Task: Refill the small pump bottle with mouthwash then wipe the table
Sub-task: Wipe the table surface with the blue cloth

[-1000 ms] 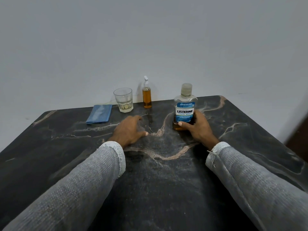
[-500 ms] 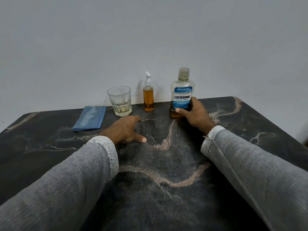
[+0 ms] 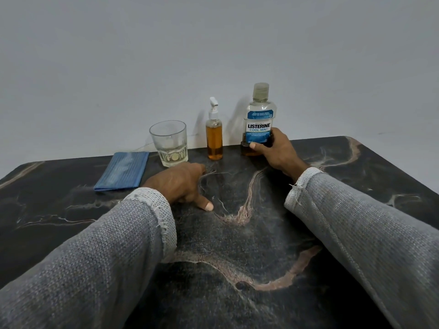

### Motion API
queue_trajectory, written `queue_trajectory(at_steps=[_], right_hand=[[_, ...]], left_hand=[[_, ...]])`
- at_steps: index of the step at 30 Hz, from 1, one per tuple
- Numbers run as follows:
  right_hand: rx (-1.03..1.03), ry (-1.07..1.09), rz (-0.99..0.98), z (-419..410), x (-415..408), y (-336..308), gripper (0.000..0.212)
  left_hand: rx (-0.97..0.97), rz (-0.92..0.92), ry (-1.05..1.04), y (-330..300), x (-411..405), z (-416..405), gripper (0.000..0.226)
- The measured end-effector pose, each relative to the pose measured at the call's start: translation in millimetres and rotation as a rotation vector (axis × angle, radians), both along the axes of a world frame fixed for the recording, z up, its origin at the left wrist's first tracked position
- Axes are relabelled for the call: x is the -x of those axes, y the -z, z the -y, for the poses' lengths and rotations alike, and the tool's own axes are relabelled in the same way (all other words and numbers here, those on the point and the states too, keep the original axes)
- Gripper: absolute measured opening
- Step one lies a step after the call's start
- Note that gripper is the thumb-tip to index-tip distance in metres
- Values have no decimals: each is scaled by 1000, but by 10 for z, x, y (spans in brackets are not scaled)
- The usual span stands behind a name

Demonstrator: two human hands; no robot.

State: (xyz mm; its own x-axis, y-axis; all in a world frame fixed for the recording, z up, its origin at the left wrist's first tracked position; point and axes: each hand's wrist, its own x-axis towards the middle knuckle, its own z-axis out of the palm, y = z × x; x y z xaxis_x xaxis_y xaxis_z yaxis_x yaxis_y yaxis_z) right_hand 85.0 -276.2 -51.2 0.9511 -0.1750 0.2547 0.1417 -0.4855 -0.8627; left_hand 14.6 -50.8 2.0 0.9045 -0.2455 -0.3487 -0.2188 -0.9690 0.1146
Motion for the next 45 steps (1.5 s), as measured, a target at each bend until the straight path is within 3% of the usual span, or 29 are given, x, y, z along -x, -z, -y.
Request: queue_trajectory(at_steps=[22,28,31,34,39,45], right_hand=[[34,-24,-69,13,-17,0,56],[-38,-19,-172,65,102,-24,77],[-72,29,-228,44,267,-52,83],[-75,72,-197,-77,484,-45,73],[213,109,-86,-560,818,-52,55],[507,-255,25,-1649,987,-132,42]], left_hand=[[17,4,7,-10,81,-27,89],[76,39,-18,24,146,-75,85],[144,82,-50,73,231,-151,77],[179,160,-72,142,342,-276,62],[179,236,-101,165,556,-640,39],[158,242,-214,139,759,-1254,41]])
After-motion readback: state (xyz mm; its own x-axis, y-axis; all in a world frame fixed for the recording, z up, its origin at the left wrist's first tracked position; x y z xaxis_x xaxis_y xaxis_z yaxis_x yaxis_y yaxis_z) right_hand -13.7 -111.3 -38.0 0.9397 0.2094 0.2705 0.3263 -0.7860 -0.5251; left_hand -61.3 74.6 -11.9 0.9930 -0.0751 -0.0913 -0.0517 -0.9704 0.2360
